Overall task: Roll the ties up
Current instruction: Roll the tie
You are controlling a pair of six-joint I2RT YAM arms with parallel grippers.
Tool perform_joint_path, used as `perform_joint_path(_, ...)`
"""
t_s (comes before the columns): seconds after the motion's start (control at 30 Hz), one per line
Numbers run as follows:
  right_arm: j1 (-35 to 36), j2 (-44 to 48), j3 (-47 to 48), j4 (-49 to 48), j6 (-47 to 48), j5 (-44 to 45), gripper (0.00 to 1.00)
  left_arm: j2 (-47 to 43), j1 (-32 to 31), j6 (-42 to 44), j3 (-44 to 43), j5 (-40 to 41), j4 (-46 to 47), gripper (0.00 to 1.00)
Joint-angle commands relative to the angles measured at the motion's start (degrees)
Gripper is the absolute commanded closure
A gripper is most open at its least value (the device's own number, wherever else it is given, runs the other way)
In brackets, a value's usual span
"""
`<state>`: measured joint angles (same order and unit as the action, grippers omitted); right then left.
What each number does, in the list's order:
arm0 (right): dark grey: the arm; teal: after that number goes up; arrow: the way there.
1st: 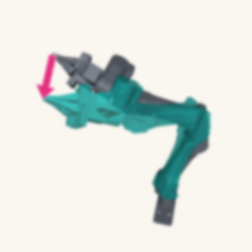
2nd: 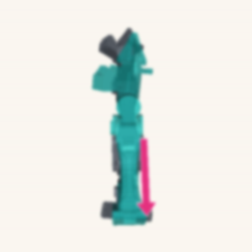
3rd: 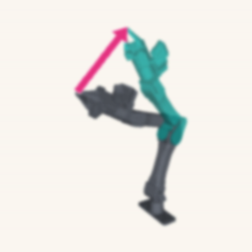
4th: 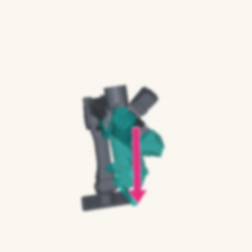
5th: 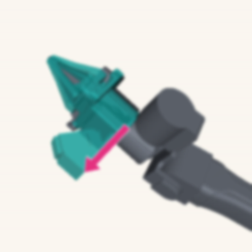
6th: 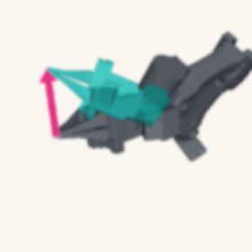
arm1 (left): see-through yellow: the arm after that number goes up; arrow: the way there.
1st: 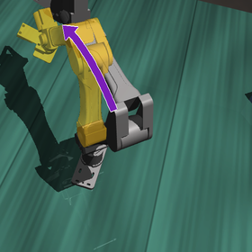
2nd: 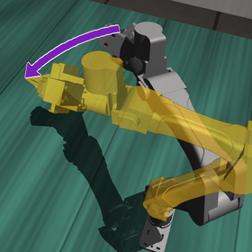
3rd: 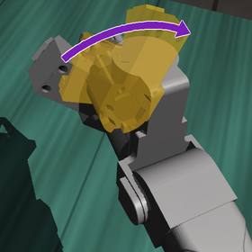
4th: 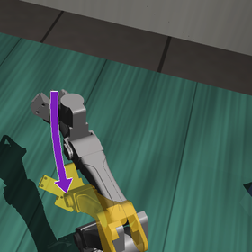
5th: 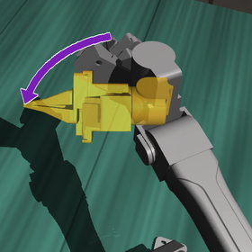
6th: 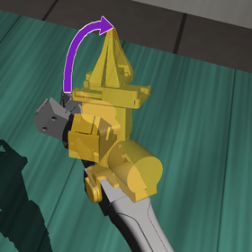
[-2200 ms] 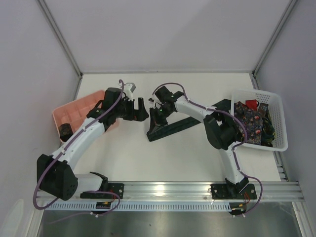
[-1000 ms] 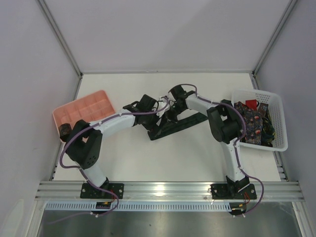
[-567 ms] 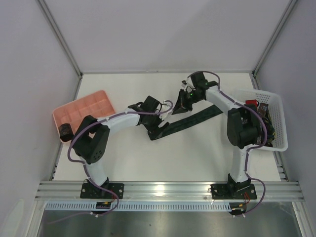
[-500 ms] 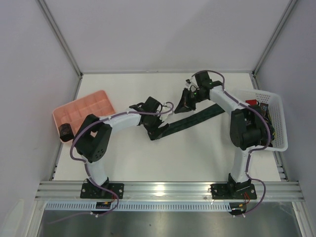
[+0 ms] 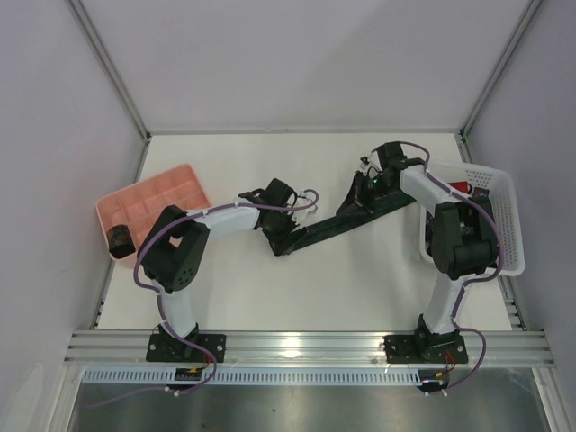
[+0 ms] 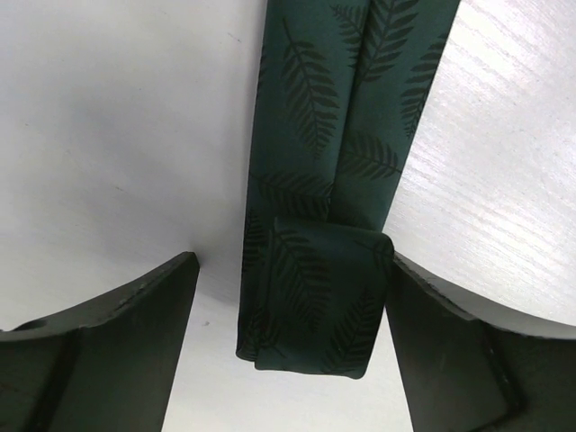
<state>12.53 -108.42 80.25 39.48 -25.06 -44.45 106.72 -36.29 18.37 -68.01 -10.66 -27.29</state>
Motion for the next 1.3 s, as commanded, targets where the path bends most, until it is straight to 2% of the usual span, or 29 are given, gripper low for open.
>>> perform_joint_path(0.0, -1.37, 4.80, -0.62, -0.55, 1.07, -0.47, 0.94, 1.04, -0.09, 0.79, 1.73, -1.21, 0.48, 0.14)
perform_joint_path(0.17, -1.46, 4.36, -0.80, -1.60, 0.10, -0.99, 0.94, -0.54, -0.53, -0.88, 4.11, -0.95, 1.45, 0.25)
perform_joint_path(0.5, -1.11, 3.39, -0.71, -1.96, 0.27, -0.64, 0.94, -1.07, -2.38, -1.76, 4.29, -1.73, 1.10, 0.53)
perform_joint_path(0.67, -1.02, 3.48, -1.41, -2.39, 0.36, -0.55, 0.94, -2.48, -2.64, -1.41, 5.17, -1.83, 1.27, 0.60)
perform_joint_path(0.77, -0.41, 3.22, -1.59, -2.66, 0.27, -0.55, 0.94, -2.92, -2.64, -1.58, 5.17, -2.61, 1.27, 0.57)
perform_joint_path(0.9, 0.12, 3.04, -1.76, -3.01, -0.08, -0.47, 0.94, -3.09, -2.55, -2.29, 5.17, -2.97, 1.10, 0.33)
perform_joint_path(0.97, 0.56, 3.04, -1.76, -3.10, -0.43, -0.47, 0.94, -2.83, -2.56, -1.85, 5.08, -3.32, 0.92, 0.34)
perform_joint_path(1.0, 0.82, 3.13, -1.67, -3.18, -0.43, -0.47, 0.94, -2.83, -2.55, -1.85, 5.08, -3.84, 1.10, 0.40)
perform_joint_path(1.03, 1.00, 3.13, -1.59, -3.19, -0.60, -0.47, 0.94, -2.74, -2.47, -1.85, 4.99, -3.76, 1.01, 0.42)
perform_joint_path(1.27, 1.53, 3.04, -1.50, -2.84, -0.61, 0.32, 0.94, -9.32, -1.50, -5.09, 7.01, -2.71, 5.05, 0.23)
